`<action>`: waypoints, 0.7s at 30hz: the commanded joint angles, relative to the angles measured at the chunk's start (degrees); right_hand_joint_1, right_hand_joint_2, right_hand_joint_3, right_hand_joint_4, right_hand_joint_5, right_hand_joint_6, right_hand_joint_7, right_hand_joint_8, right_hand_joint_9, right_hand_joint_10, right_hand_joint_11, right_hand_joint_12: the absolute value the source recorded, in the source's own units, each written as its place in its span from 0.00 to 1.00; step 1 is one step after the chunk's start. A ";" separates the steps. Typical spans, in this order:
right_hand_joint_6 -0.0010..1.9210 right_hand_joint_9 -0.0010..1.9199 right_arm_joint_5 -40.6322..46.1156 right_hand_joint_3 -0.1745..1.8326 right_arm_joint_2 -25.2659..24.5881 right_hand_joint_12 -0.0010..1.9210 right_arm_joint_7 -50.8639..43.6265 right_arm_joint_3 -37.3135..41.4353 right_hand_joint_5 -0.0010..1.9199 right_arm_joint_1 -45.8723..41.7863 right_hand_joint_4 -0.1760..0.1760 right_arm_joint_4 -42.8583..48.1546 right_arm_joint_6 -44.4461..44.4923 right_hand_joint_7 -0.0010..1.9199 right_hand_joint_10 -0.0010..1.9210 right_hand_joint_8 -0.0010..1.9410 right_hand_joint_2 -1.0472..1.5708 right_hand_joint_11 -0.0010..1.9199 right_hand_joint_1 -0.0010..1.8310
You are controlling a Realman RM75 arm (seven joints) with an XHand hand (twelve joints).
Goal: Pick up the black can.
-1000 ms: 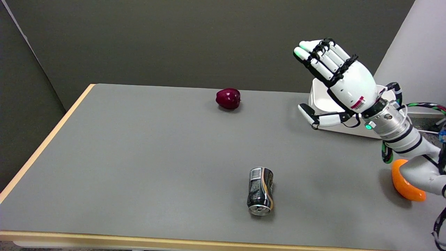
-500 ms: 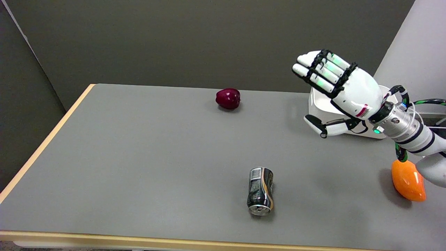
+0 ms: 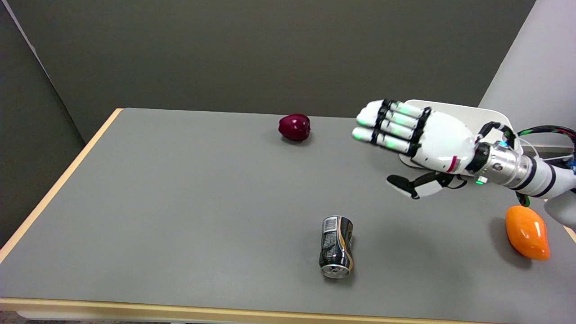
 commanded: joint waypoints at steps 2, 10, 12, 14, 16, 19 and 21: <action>0.00 0.01 -11.71 0.55 3.47 0.36 1.91 -6.93 0.00 1.35 0.58 6.58 -3.01 0.00 0.24 0.05 0.62 0.00 0.39; 0.00 0.01 -12.13 0.56 3.16 0.36 1.51 -7.61 0.00 -0.33 0.58 6.59 -4.08 0.00 0.24 0.04 0.63 0.00 0.40; 0.00 0.01 -11.96 0.56 2.92 0.35 1.51 -7.42 0.00 -0.99 0.58 6.67 -4.35 0.00 0.24 0.04 0.63 0.00 0.40; 0.00 0.01 -11.81 0.56 2.62 0.35 1.51 -7.47 0.00 -1.40 0.57 6.67 -5.18 0.00 0.24 0.04 0.63 0.00 0.40; 0.00 0.01 -11.91 0.56 1.59 0.35 1.51 -7.38 0.00 -1.92 0.57 6.60 -6.09 0.00 0.23 0.03 0.63 0.00 0.40; 0.00 0.01 -12.32 0.56 0.15 0.34 1.43 -7.09 0.00 -2.16 0.57 5.96 -6.30 0.00 0.22 0.02 0.62 0.00 0.41; 0.00 0.00 -12.51 0.55 -0.26 0.32 1.43 -7.90 0.00 -2.16 0.57 6.21 -6.98 0.00 0.20 0.00 0.62 0.00 0.41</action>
